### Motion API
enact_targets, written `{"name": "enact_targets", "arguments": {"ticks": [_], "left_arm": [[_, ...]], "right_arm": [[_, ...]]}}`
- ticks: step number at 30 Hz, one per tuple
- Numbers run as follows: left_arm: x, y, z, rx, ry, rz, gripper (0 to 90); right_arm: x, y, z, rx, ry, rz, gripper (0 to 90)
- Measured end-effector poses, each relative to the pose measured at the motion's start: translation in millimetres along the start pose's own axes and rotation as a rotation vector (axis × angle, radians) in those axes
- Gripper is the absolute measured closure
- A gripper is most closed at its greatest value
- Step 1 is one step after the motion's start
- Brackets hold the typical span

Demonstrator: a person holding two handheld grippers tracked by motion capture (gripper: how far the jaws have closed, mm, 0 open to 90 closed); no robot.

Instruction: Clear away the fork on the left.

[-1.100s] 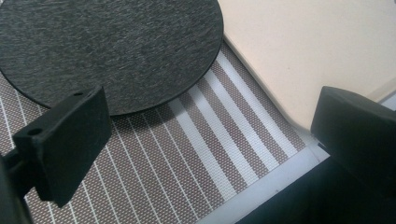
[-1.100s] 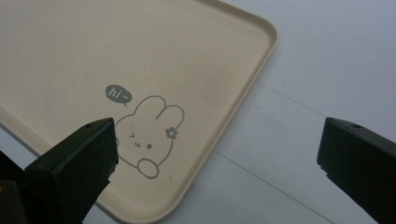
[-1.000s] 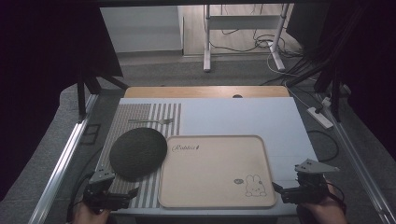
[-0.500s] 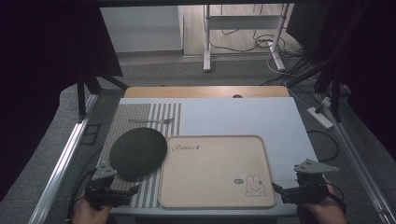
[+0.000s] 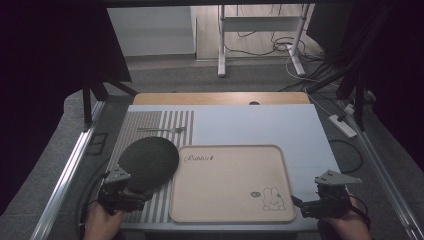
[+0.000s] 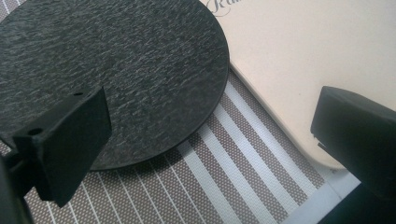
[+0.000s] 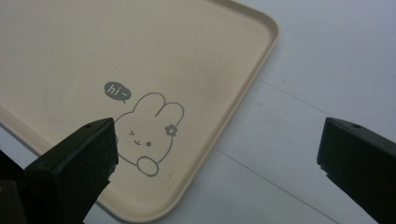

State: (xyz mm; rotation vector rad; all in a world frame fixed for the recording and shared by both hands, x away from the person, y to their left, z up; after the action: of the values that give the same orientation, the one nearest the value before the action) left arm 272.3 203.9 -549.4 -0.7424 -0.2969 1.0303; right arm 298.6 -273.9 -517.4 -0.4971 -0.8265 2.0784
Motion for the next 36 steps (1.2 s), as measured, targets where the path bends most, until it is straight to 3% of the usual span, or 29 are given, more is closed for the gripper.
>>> {"name": "enact_targets", "arguments": {"ticks": [6,13,20,36], "left_arm": [[4.5,-3.4,-4.8,0.002,-0.001,-0.011,0.0],[14.0,-14.2,-18.0,0.01,0.008,0.005,0.0],[25.3,-24.1,-28.2,0.032,0.012,0.053,0.0],[49.0,-49.1,-50.1,0.018,-0.005,0.074,0.0]], "right_arm": [[0.1,0.2,-0.3,0.003,0.001,0.0,0.0],[0.2,0.5,-0.8,0.007,0.001,0.001,0.0],[0.5,0.7,-1.1,0.009,-0.002,0.001,0.0],[0.5,0.8,-1.4,0.011,-0.003,0.003,0.0]]}}
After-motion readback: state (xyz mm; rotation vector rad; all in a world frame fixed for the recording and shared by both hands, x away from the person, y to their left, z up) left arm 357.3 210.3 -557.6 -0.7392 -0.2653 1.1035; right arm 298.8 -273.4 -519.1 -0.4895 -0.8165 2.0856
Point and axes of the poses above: each handheld gripper's, and its own axes: z roughly backward along the jaws, y roughly out of its underside, x roughly to its left, the point moved 10 cm from there along -z, roughly forward along the jaws
